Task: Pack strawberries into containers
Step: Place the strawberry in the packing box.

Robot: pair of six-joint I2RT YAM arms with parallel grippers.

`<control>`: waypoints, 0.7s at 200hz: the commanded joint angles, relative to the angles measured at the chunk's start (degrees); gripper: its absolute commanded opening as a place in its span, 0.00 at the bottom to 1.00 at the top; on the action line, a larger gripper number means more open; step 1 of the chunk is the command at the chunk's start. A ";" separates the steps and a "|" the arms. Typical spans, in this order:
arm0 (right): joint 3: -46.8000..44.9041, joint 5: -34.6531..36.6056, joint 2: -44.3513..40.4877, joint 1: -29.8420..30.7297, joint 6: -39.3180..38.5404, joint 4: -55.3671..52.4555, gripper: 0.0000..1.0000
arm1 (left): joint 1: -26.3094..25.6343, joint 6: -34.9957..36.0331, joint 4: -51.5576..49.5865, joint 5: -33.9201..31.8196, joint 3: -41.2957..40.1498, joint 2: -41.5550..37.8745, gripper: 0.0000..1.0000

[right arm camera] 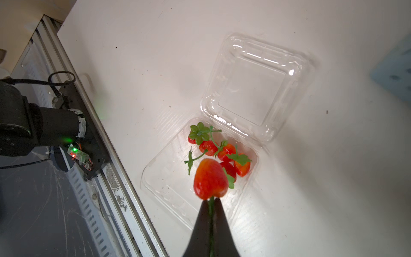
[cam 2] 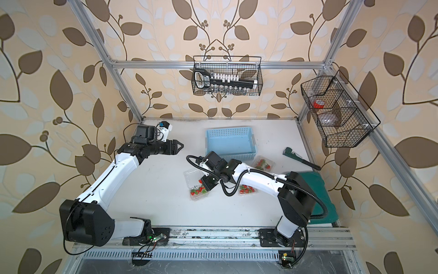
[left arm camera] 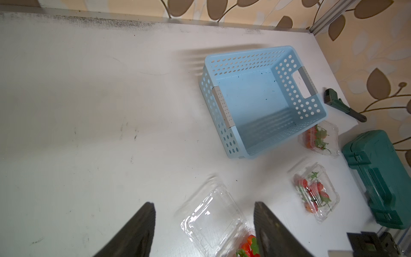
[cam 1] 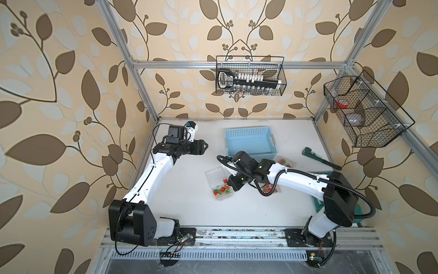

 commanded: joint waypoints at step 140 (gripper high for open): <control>-4.56 7.82 8.21 4.98 1.86 0.27 0.19 | 0.14 -8.93 -1.05 7.46 2.22 3.26 0.72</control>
